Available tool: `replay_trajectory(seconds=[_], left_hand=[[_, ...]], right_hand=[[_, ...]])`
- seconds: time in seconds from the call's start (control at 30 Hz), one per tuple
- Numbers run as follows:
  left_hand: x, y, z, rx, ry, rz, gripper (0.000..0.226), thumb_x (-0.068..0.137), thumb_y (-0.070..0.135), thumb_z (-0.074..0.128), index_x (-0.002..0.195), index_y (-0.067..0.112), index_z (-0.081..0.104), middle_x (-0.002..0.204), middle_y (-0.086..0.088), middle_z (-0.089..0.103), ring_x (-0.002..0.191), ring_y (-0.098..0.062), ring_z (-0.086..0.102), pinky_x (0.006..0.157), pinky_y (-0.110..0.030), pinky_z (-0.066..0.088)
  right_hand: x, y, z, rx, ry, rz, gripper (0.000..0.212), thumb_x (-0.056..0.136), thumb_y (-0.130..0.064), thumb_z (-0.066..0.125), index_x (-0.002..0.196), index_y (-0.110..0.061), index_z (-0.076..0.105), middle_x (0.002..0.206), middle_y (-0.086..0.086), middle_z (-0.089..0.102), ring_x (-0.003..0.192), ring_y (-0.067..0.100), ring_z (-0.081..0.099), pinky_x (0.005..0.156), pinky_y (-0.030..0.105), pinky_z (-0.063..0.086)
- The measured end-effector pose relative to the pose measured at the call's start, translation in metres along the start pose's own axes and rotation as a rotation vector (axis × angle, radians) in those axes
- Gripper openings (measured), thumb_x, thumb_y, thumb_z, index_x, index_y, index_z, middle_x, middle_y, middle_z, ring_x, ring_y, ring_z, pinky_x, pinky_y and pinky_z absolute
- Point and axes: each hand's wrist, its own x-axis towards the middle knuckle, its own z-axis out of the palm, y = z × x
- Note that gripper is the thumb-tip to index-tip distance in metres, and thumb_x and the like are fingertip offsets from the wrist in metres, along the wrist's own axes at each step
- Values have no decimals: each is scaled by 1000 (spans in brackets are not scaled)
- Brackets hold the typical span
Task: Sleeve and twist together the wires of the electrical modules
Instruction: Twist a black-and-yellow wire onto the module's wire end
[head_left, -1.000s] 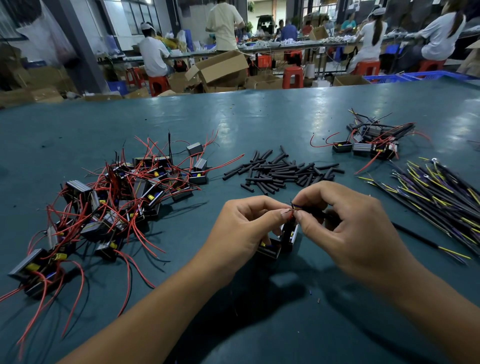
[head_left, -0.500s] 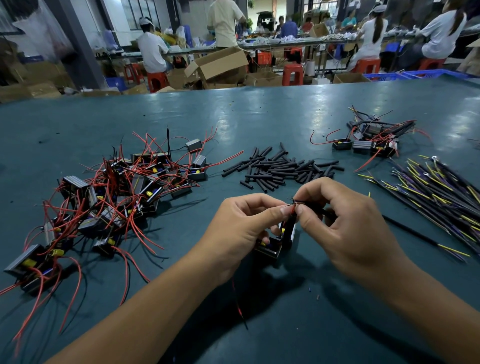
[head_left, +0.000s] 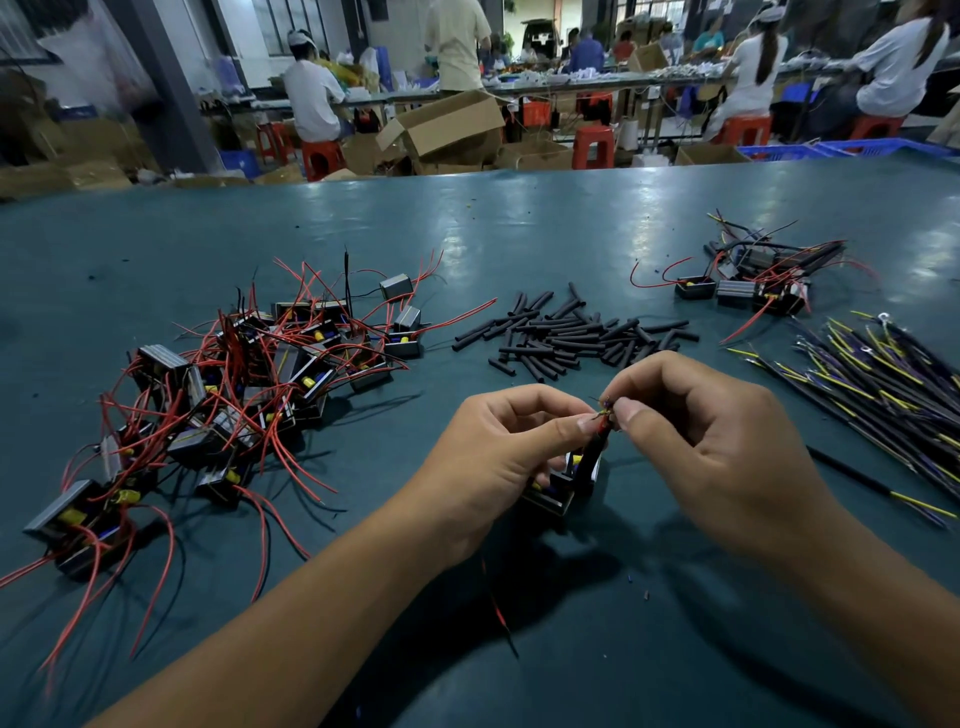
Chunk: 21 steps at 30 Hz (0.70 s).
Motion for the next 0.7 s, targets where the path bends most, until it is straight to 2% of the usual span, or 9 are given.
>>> replay_trajectory(seconds=[0.2, 0.43, 0.57, 0.63, 0.7], left_hand=[[-1, -2, -2, -28, -10, 4, 9, 73, 29, 79, 77, 22, 76, 60, 9, 63, 53, -3, 51, 53, -15, 40], [1, -3, -3, -72, -9, -3, 9, 71, 25, 80, 75, 18, 77, 62, 4, 65, 54, -6, 53, 53, -16, 41], [1, -1, -5, -66, -11, -4, 12, 73, 22, 84, 79, 14, 79, 73, -4, 70, 62, -11, 58, 57, -19, 46], [0, 3, -9, 71, 34, 104, 9, 78, 21, 78, 83, 14, 79, 77, -5, 72, 67, -12, 62, 61, -22, 49], [0, 8, -14, 297, 69, 285, 9, 83, 24, 77, 88, 16, 78, 81, -3, 75, 72, -11, 64, 65, -22, 51]], right_hand=[[1, 3, -6, 95, -81, 77, 7, 80, -23, 66, 87, -23, 68, 75, -7, 69, 65, 6, 61, 62, 15, 47], [0, 2, -2, -41, -31, -12, 1, 83, -24, 67, 83, -23, 67, 71, -11, 65, 58, 3, 55, 57, 8, 39], [0, 2, -1, -78, -3, -21, 2, 83, -23, 66, 84, -23, 67, 73, -12, 65, 60, 4, 57, 57, 8, 38], [0, 2, -1, -87, 7, -16, 1, 83, -23, 66, 84, -24, 67, 75, -12, 65, 61, 6, 57, 57, 9, 39], [0, 2, -1, -86, 7, -16, 5, 86, -20, 70, 85, -24, 67, 76, -13, 66, 64, 5, 59, 59, 9, 40]])
